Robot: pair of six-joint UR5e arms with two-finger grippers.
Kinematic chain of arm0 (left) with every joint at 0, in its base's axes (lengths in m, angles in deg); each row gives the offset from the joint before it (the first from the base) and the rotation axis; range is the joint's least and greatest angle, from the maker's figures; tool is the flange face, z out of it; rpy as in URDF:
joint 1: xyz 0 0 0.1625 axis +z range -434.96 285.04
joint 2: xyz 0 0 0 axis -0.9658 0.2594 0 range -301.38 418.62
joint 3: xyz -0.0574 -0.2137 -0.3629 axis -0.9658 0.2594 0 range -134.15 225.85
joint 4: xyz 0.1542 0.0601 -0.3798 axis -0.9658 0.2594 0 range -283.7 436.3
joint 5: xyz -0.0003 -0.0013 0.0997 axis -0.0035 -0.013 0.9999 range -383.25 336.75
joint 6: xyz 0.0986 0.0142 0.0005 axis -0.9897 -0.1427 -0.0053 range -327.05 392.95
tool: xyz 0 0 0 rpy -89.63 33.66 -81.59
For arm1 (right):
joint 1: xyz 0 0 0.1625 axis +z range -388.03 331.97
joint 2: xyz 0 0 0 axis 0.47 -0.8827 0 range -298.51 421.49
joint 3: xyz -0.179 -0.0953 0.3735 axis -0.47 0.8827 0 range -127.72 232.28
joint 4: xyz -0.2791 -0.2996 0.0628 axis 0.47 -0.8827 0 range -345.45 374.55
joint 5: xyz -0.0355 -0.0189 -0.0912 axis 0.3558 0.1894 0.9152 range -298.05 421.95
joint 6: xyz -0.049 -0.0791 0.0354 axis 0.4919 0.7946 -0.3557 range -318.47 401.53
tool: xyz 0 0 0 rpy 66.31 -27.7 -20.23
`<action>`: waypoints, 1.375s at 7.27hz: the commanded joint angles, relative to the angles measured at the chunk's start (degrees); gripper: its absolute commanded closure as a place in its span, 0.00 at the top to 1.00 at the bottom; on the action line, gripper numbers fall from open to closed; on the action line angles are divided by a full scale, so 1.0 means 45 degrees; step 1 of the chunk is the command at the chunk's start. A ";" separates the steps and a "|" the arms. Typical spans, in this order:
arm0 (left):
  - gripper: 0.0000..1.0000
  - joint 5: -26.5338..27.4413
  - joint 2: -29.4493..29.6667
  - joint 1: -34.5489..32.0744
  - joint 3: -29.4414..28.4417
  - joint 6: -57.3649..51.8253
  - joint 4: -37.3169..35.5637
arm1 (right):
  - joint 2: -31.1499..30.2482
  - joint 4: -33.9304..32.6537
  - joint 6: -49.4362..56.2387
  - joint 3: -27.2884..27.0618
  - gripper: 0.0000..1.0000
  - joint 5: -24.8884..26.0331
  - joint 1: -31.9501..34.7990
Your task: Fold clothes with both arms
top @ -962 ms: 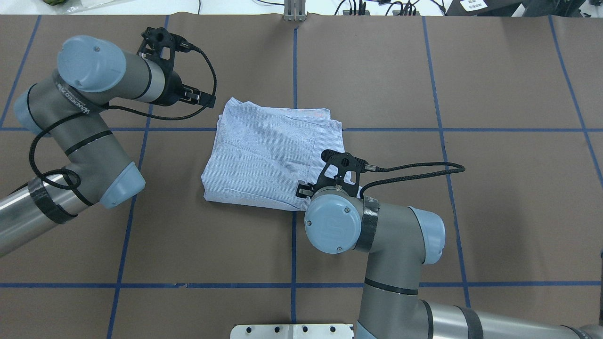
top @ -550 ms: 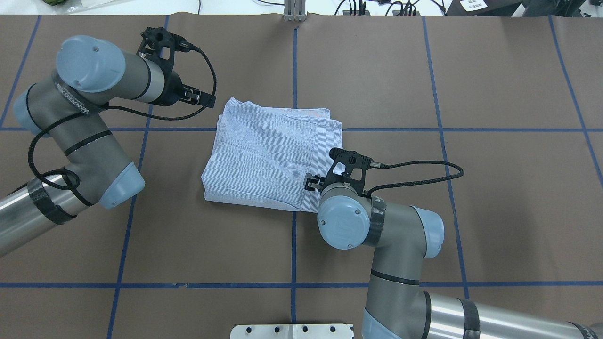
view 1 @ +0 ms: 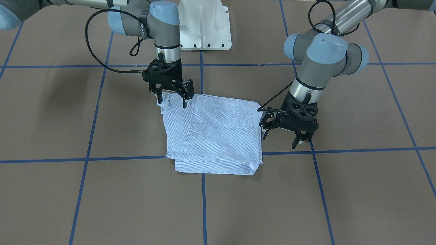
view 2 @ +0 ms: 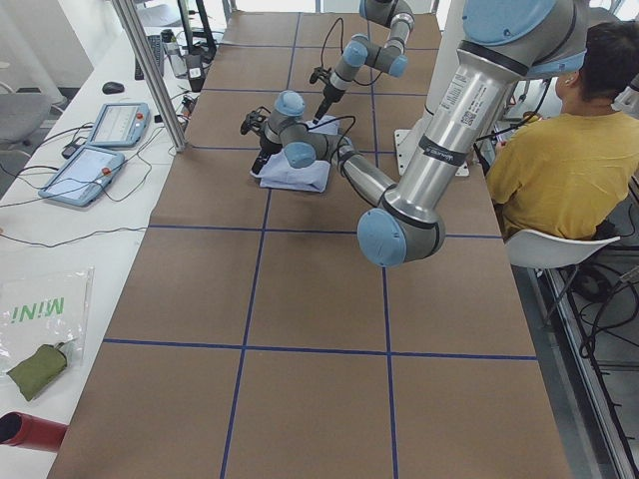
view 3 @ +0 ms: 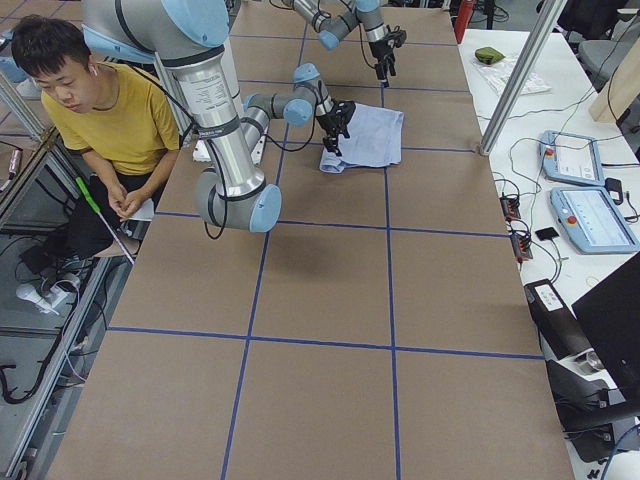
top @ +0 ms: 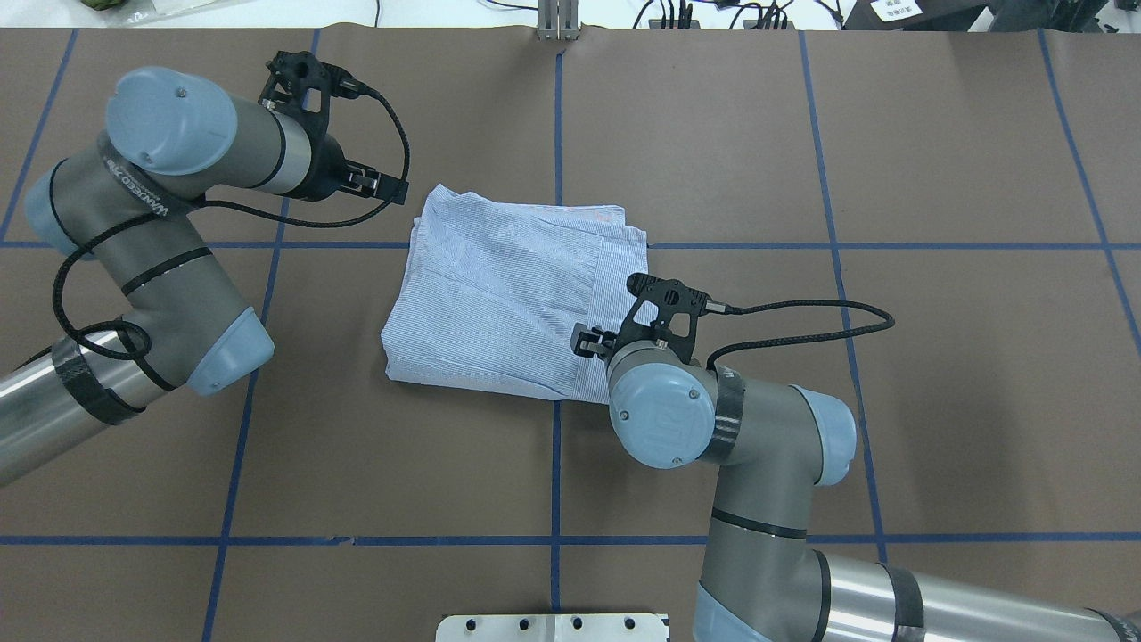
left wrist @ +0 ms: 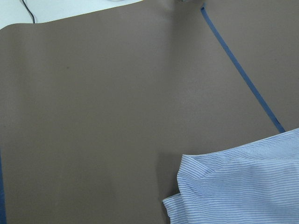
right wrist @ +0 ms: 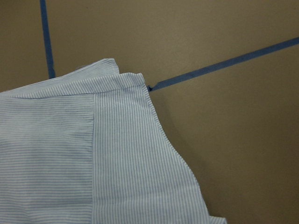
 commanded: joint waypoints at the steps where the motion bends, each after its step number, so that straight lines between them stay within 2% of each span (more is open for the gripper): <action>1: 1.00 -0.0132 -0.1297 0.0000 0.1508 -0.0006 -0.0099 | 0.0030 -0.1591 0.2449 -0.1233 1.00 -0.2602 0.2097; 3: 1.00 -0.0678 -0.3246 -0.0019 0.3403 -0.0238 -0.0217 | -0.0416 -0.1593 0.5721 -0.1235 1.00 -0.5258 0.4888; 4: 1.00 -0.0970 -0.4340 -0.0116 0.4321 -0.0549 -0.0218 | -0.1251 -0.1535 0.7944 -0.1234 1.00 -0.6411 0.6371; 5: 1.00 -0.1128 -0.5415 -0.0485 0.5007 -0.1964 -0.0218 | -0.2226 -0.1476 1.0519 -0.1138 1.00 -0.7602 0.7894; 7: 1.00 -0.2508 -0.6787 -0.2431 0.5131 -0.5107 -0.0218 | -0.4217 -0.1417 1.5968 -0.0515 1.00 -1.0120 1.0980; 8: 1.00 -0.3096 -0.7315 -0.3659 0.5015 -0.7095 -0.0237 | -0.5369 -0.1436 1.8894 -0.0338 1.00 -1.0984 1.2503; 9: 1.00 -0.3759 -0.7861 -0.4987 0.4820 -0.8797 -0.0353 | -0.6521 -0.1436 2.1224 -0.0104 1.00 -1.1418 1.3698; 10: 1.00 -0.4501 -0.8234 -0.6257 0.4509 -1.0032 -0.0876 | -0.7673 -0.1436 2.2369 -0.0024 1.00 -1.1519 1.4909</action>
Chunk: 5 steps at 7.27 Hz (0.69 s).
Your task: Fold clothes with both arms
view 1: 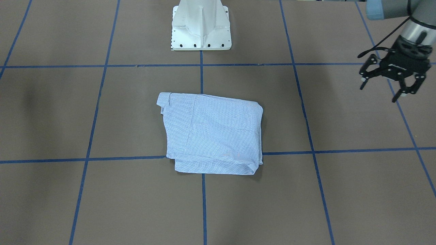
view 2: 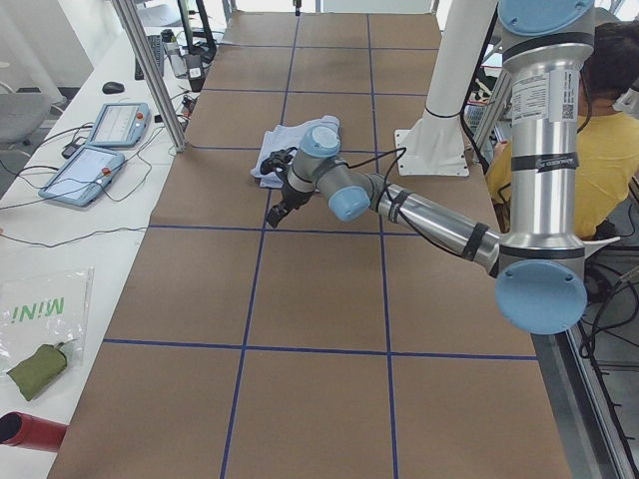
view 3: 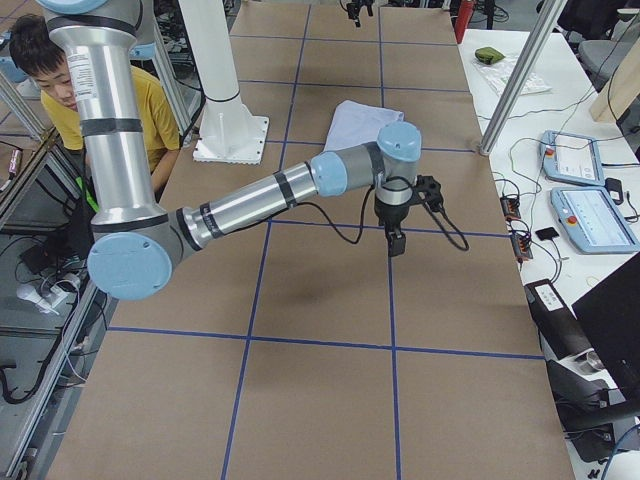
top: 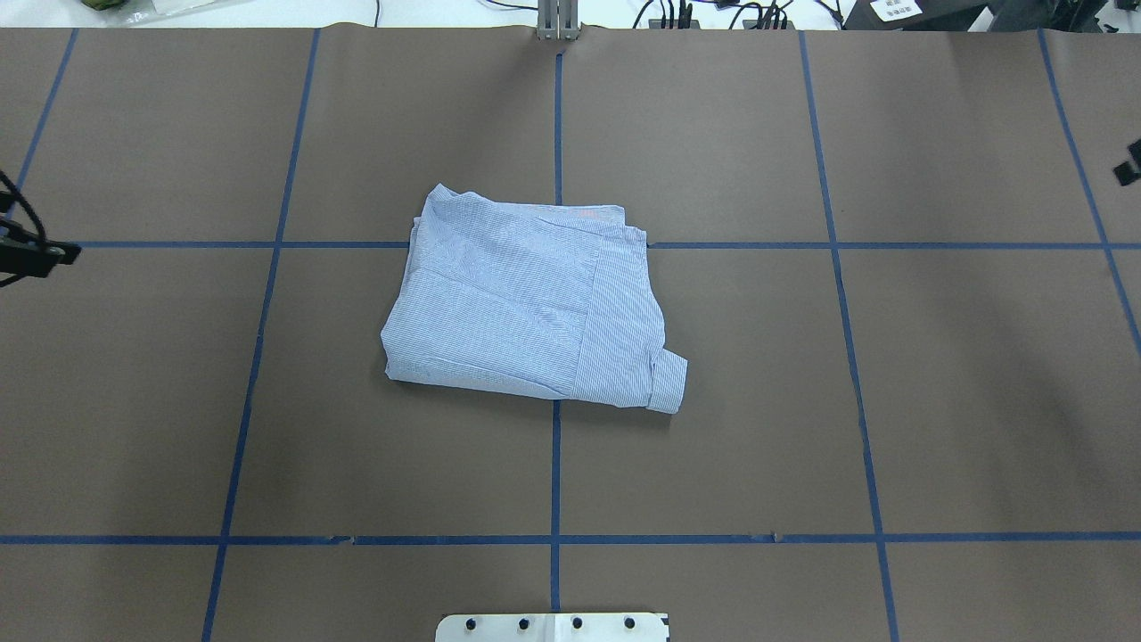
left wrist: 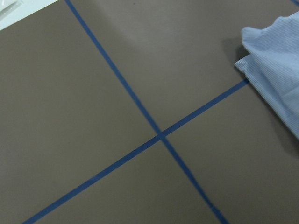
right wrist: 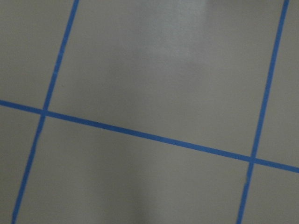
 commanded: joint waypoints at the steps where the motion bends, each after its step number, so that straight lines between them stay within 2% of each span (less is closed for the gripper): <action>1: 1.00 -0.0987 -0.1270 -0.2515 -0.0489 -0.2463 -0.0410 | -0.2671 0.0039 0.2262 0.0084 1.00 -0.0636 0.2319; 2: 1.00 -0.0969 -0.1586 -0.2659 -0.0684 -0.2295 -0.0487 | -0.3359 0.0058 0.2360 0.0064 1.00 -0.0581 0.2655; 3: 1.00 -0.1065 -0.1435 -0.3241 -0.1652 -0.2429 -0.0449 | -0.3443 0.0059 0.2342 0.0161 1.00 -0.0522 0.2677; 5: 1.00 -0.1144 -0.1414 -0.4026 -0.2732 -0.2469 -0.0584 | -0.3503 0.0175 0.2225 0.0065 1.00 -0.0366 0.2658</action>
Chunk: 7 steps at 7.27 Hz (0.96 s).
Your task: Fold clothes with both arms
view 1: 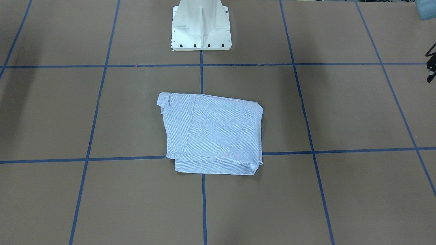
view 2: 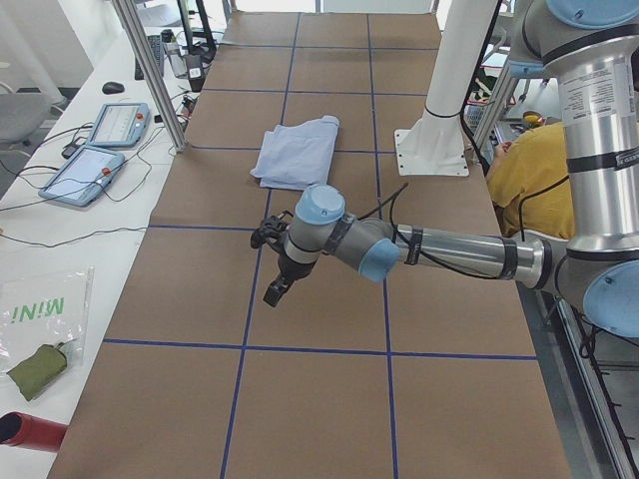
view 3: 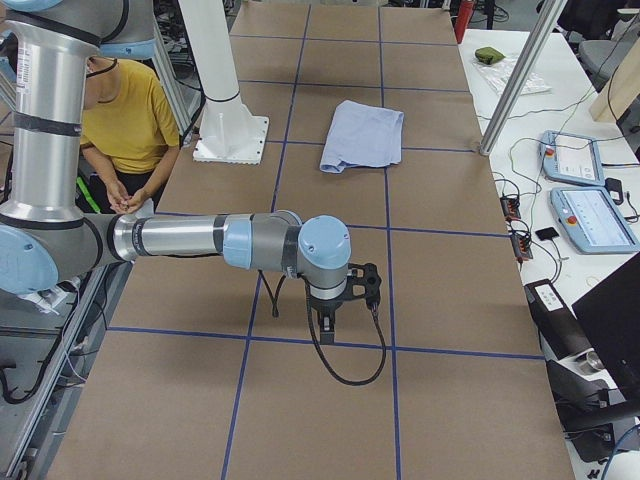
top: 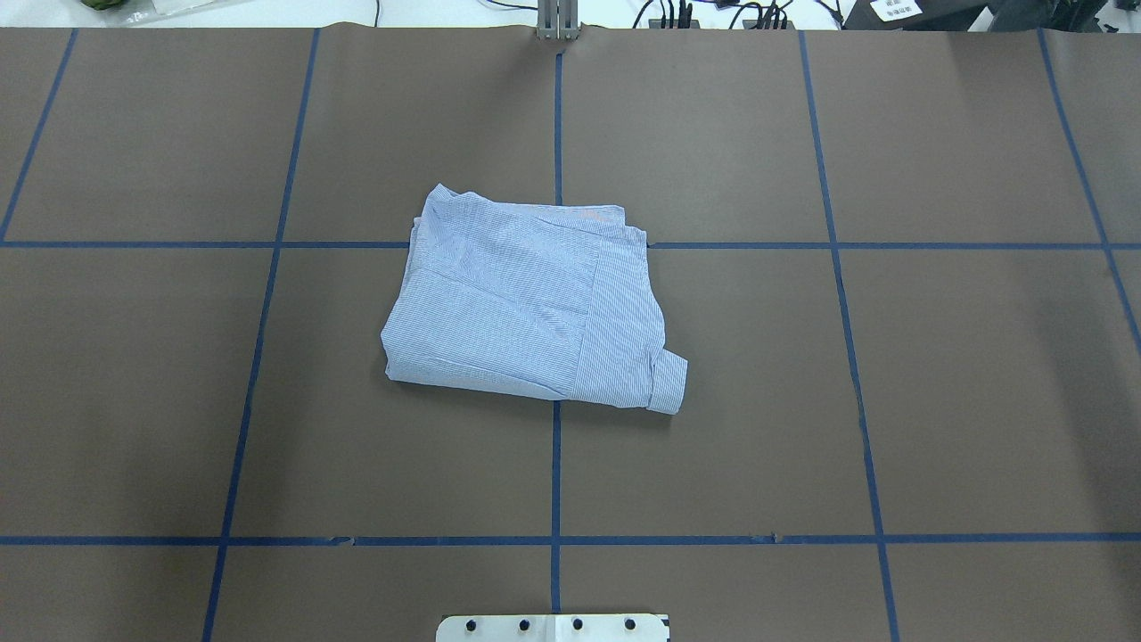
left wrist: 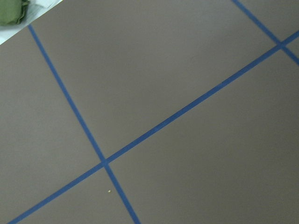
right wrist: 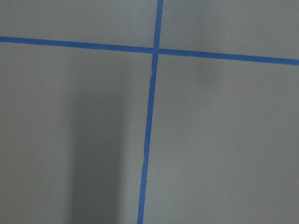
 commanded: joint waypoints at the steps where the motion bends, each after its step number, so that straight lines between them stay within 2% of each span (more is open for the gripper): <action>1: 1.00 -0.1336 0.0027 -0.0469 -0.0854 0.0056 -0.0859 | 0.0065 0.0305 -0.0471 -0.0006 1.00 0.0188 -0.0601; 2: 1.00 -0.2277 0.0008 -0.0546 -0.0779 0.0019 -0.1814 | 0.0066 0.0346 -0.1577 -0.0238 1.00 0.0227 -0.0994; 3: 1.00 -0.2325 -0.0205 -0.0547 -0.0855 -0.0059 -0.1882 | 0.0066 0.0346 -0.2381 -0.0434 1.00 0.0769 -0.1500; 5: 1.00 -0.2365 -0.0207 -0.0664 -0.0721 -0.0002 -0.1881 | 0.0047 0.0346 -0.2527 -0.0436 1.00 0.0833 -0.1876; 6: 1.00 -0.2326 0.0277 -0.0587 -0.1319 0.0134 -0.2230 | -0.0011 0.0346 -0.2506 -0.0416 1.00 0.0833 -0.1857; 7: 1.00 -0.2326 0.0900 -0.0663 -0.1499 0.0136 -0.3413 | -0.0031 0.0346 -0.2506 -0.0416 1.00 0.0833 -0.1857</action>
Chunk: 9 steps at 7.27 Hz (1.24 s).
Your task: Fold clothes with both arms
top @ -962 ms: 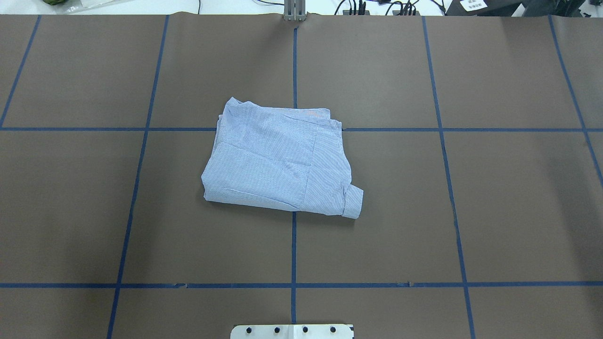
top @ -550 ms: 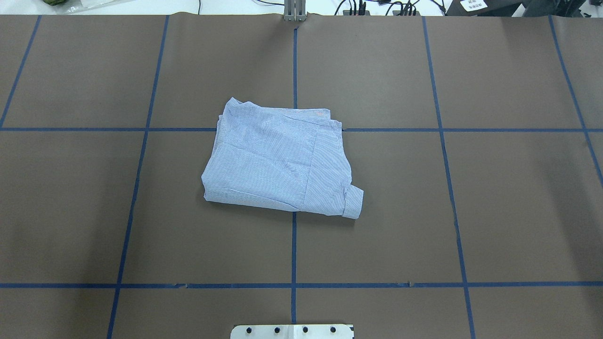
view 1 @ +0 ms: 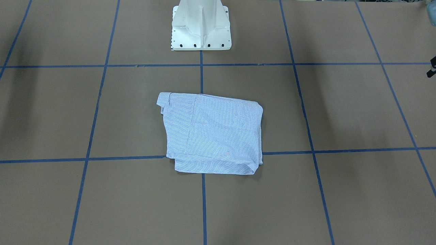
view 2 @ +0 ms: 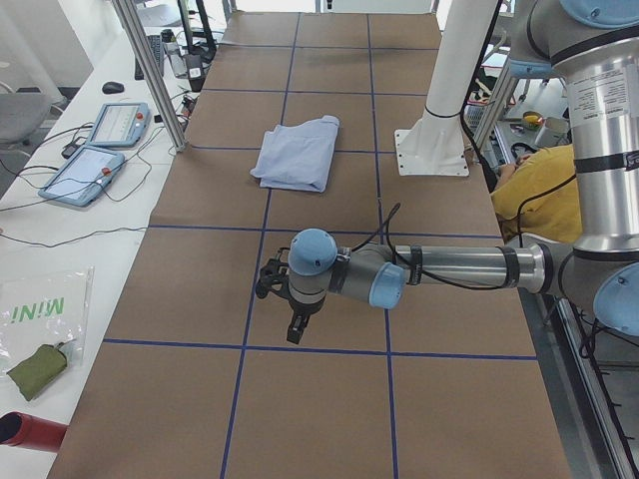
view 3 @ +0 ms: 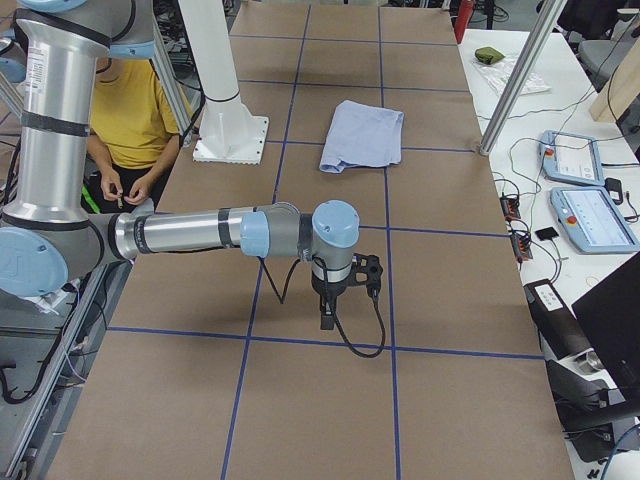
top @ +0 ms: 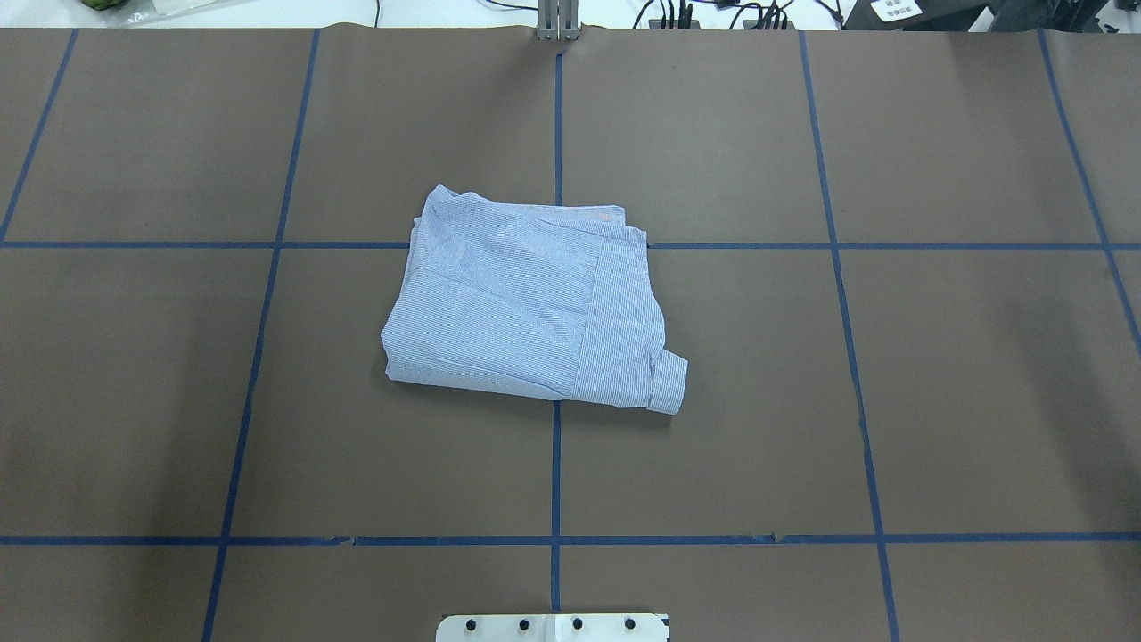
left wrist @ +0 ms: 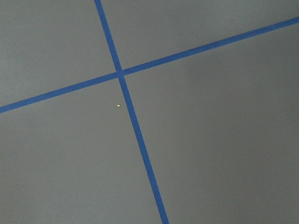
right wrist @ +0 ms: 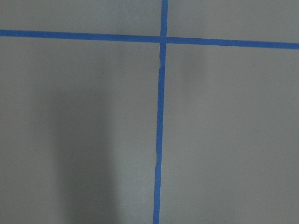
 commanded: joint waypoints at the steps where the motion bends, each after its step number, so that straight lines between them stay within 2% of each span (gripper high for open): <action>1: 1.00 0.0009 0.0679 -0.0330 -0.0076 0.0036 -0.2024 | -0.0037 0.0001 -0.0005 0.0005 1.00 0.0010 -0.0027; 5: 1.00 0.0048 0.0523 -0.1616 0.0200 -0.0023 -0.2426 | -0.0076 -0.0019 -0.0102 -0.0014 1.00 -0.0048 -0.0027; 9: 1.00 0.0068 0.0484 -0.1759 0.0356 -0.0043 -0.2385 | -0.0096 -0.0019 -0.0122 0.0025 1.00 -0.0068 -0.0008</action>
